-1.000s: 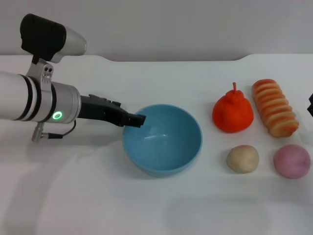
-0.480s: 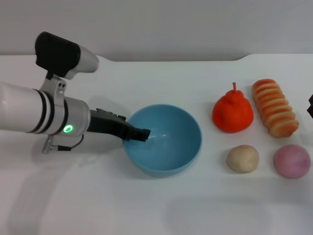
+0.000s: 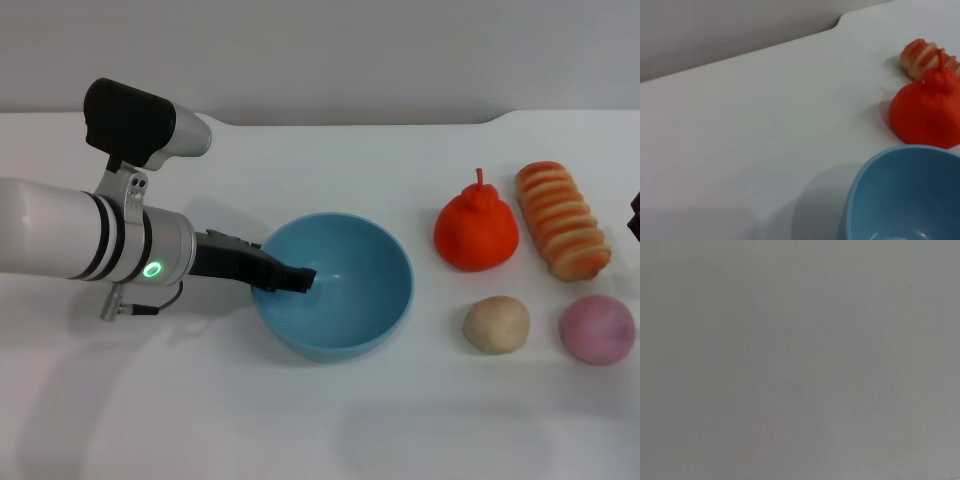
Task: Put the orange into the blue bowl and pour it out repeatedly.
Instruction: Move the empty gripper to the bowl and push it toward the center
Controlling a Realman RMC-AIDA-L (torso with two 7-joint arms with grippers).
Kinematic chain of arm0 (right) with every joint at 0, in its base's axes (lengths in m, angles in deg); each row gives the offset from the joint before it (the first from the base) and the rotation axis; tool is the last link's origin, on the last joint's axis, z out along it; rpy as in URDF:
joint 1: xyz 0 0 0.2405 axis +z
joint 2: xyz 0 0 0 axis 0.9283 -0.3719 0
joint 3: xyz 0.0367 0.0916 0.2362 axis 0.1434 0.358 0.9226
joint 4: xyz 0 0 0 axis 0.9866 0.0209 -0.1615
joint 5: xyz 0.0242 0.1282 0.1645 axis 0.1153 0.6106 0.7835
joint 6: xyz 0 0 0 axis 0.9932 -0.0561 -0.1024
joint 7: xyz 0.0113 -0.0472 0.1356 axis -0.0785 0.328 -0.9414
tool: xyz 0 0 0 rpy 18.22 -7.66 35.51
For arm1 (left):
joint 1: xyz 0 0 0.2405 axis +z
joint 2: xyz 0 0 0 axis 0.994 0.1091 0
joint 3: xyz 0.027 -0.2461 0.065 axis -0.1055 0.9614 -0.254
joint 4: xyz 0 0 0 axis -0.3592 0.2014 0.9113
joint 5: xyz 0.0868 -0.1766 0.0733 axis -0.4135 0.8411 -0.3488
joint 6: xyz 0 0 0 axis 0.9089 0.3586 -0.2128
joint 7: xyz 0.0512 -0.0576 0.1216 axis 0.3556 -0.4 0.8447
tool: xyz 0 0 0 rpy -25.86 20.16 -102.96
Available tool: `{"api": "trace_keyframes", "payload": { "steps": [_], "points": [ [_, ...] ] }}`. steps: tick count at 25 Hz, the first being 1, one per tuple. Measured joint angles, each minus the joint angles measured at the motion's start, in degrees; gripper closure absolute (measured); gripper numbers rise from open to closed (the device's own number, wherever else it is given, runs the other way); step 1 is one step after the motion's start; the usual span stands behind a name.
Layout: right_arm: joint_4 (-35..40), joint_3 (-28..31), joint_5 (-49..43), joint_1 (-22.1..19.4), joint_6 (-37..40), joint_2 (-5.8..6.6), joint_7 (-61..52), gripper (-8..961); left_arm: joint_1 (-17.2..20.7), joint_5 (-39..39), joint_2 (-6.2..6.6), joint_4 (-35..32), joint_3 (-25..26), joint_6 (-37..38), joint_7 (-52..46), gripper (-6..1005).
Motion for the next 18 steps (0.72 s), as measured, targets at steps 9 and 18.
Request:
{"api": "trace_keyframes", "payload": {
  "steps": [9,18],
  "points": [
    [0.0,0.0,0.0,0.02,-0.02,0.0,-0.22,125,-1.97,3.33,0.28,5.22,0.63,-0.39,0.09,375],
    [0.0,0.0,0.0,-0.06,-0.02,0.0,-0.24,126,-2.01,4.04,0.2,5.3,2.27,-0.39,0.1,783]
  ]
}}
